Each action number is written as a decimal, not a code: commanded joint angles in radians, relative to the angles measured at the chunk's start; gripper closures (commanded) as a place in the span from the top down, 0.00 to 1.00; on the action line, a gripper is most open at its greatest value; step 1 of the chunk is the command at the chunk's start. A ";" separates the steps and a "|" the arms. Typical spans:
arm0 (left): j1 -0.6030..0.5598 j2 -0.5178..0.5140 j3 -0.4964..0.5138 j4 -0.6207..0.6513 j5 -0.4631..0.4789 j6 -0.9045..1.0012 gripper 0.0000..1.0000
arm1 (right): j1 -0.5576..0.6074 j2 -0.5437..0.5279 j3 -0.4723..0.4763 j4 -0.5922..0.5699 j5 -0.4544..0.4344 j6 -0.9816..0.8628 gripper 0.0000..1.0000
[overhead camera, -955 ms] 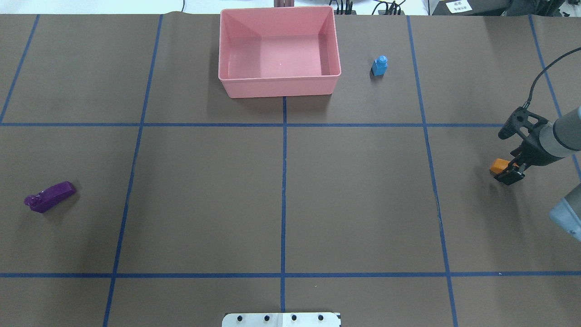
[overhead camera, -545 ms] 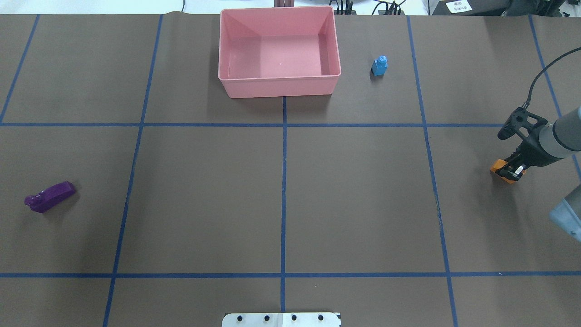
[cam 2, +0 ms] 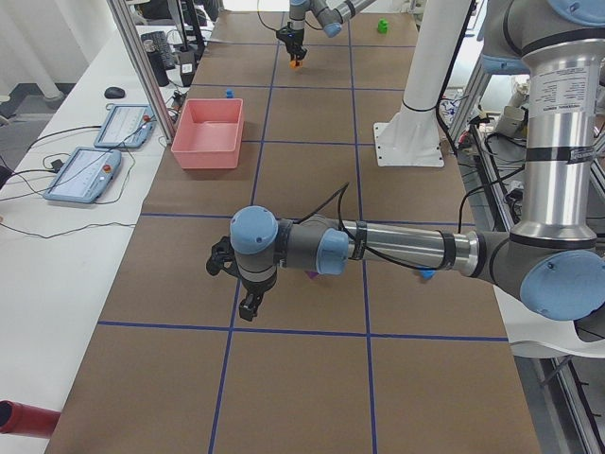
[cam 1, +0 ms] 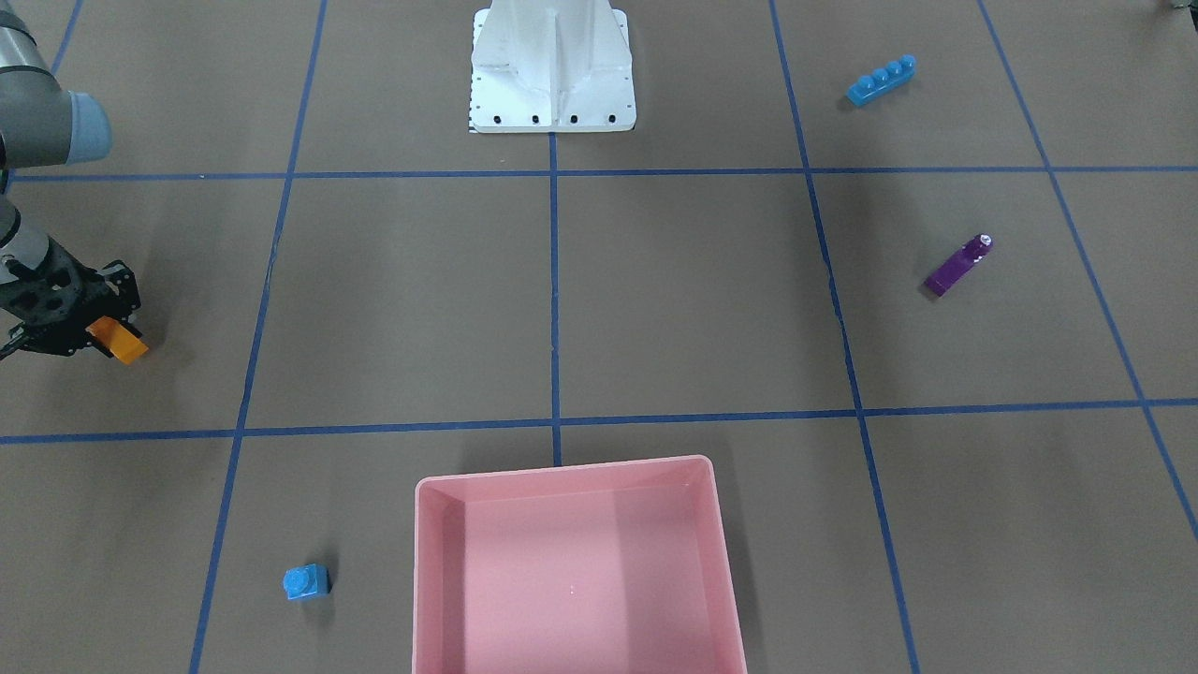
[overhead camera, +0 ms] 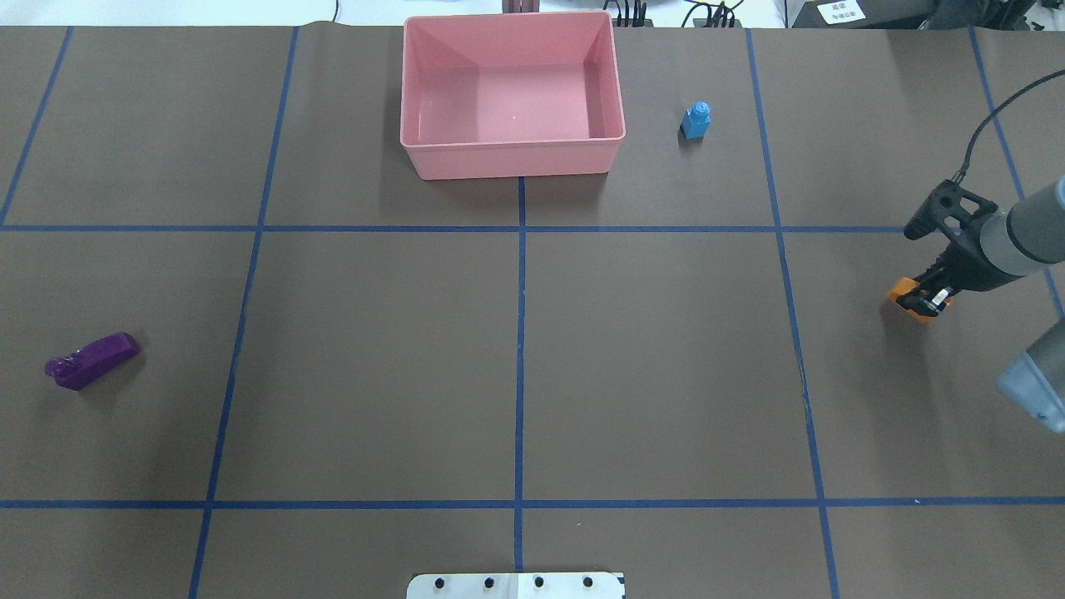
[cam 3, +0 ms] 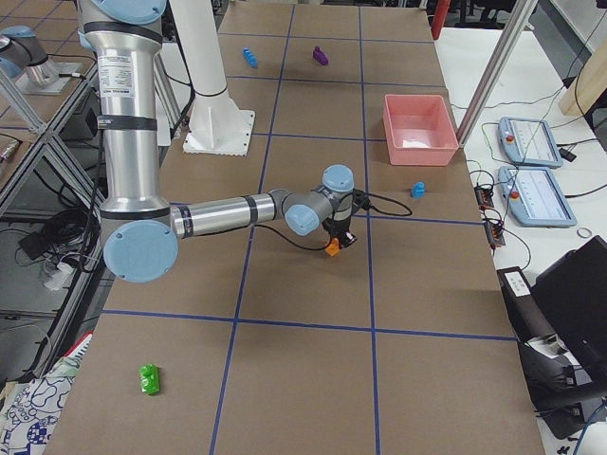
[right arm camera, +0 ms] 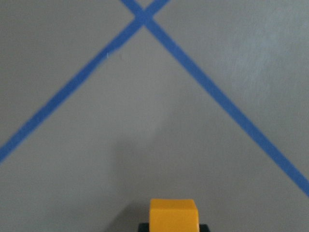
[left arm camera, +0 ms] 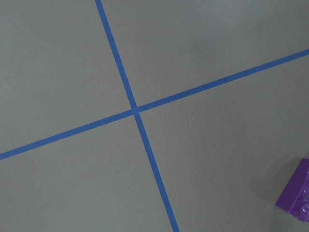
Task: Put all blocks into box
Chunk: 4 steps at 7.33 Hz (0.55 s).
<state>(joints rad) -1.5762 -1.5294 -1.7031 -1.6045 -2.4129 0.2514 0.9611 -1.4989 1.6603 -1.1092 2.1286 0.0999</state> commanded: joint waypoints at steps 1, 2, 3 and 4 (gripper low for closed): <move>-0.001 0.002 -0.003 0.000 0.000 0.000 1.00 | 0.008 0.234 0.006 -0.172 -0.001 0.220 0.00; 0.001 0.000 -0.004 0.000 0.000 0.000 1.00 | 0.007 0.367 -0.001 -0.305 -0.002 0.275 0.00; 0.001 0.000 -0.006 -0.002 -0.002 0.000 1.00 | 0.005 0.499 -0.022 -0.428 -0.004 0.323 0.00; 0.001 0.000 -0.004 -0.002 0.000 0.000 1.00 | 0.001 0.622 -0.087 -0.470 -0.004 0.398 0.00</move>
<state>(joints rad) -1.5757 -1.5291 -1.7076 -1.6055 -2.4136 0.2516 0.9657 -1.0409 1.6318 -1.4828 2.1253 0.4105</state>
